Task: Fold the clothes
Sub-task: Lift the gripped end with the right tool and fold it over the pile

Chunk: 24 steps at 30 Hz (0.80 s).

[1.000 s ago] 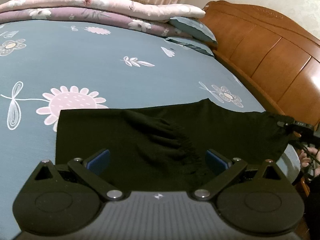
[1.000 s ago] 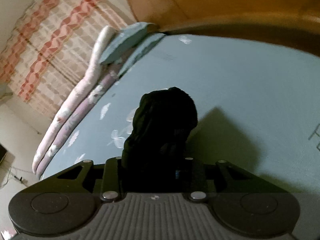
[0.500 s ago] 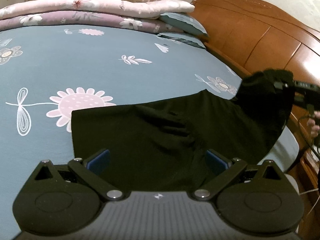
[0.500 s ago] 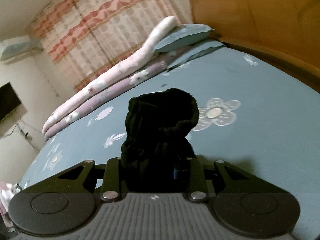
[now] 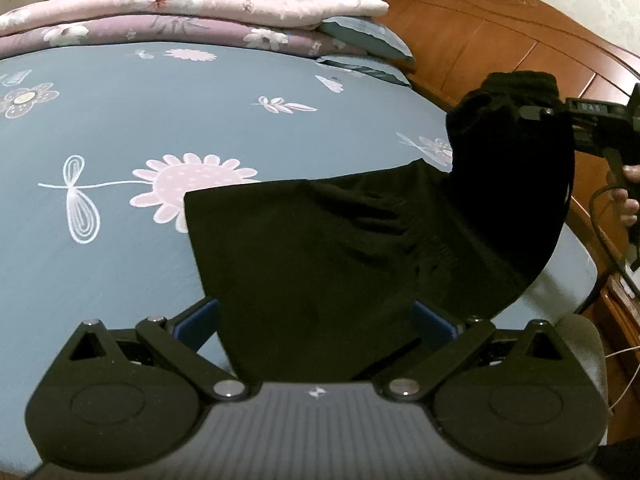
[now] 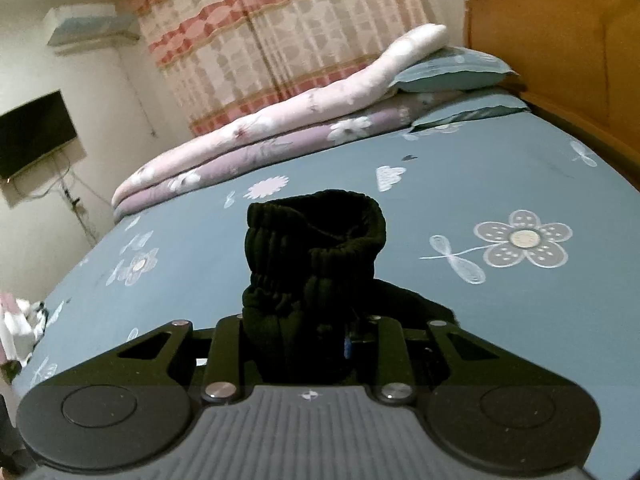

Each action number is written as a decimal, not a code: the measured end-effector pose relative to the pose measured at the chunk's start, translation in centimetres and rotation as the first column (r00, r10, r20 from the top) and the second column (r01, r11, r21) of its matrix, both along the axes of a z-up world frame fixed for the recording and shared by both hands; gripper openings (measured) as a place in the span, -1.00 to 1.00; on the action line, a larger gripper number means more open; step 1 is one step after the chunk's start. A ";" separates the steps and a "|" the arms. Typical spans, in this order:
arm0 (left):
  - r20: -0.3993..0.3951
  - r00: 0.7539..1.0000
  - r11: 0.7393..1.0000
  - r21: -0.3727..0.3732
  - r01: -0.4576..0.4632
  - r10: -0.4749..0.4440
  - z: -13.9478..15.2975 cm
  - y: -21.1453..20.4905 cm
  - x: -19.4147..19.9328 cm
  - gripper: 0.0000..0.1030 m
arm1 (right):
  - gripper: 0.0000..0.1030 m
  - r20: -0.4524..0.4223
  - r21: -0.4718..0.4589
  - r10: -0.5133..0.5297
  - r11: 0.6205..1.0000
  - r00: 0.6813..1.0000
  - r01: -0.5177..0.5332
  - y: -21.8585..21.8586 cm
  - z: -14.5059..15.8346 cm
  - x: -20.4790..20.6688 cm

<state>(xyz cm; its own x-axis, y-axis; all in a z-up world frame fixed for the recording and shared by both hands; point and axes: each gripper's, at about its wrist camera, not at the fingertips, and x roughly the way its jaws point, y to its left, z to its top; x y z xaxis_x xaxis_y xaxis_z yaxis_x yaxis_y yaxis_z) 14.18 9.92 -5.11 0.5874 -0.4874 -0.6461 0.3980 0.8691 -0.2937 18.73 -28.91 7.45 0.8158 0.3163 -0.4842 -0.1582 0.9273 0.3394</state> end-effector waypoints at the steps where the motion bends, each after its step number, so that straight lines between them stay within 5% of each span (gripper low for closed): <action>1: 0.000 1.000 1.000 -0.006 0.001 -0.001 0.0 0.2 -0.1 0.96 | -0.41 0.004 -0.006 0.010 1.000 1.000 -0.010 0.8 0.1 0.1; 6: -0.006 1.000 1.000 -0.005 0.019 -0.019 0.1 0.8 -0.1 0.96 | -0.41 0.023 -0.066 0.073 0.995 0.997 -0.071 4.7 0.5 0.4; 12: -0.043 0.997 0.998 0.005 0.070 -0.070 0.2 1.3 0.0 0.96 | -0.42 0.036 -0.274 0.168 0.950 0.985 -0.152 11.0 -0.3 -0.3; 20: -0.035 0.998 0.998 0.024 0.054 -0.053 0.7 2.7 -0.6 0.96 | -0.43 0.072 -0.526 0.296 0.822 0.953 -0.216 18.0 -0.8 -2.5; 24: -0.037 0.999 0.999 0.022 0.037 -0.036 0.6 3.5 -0.8 0.96 | -0.43 0.095 -0.683 0.342 0.705 0.935 -0.189 21.1 -1.8 -3.5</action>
<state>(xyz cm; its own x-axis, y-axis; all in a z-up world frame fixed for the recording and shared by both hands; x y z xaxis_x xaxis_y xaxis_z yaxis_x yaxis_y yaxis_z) 13.37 13.42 -4.51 0.5453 -0.4932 -0.6778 0.4188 0.8608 -0.2894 15.22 -7.82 5.65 0.8486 0.2018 -0.4890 -0.4250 0.8105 -0.4031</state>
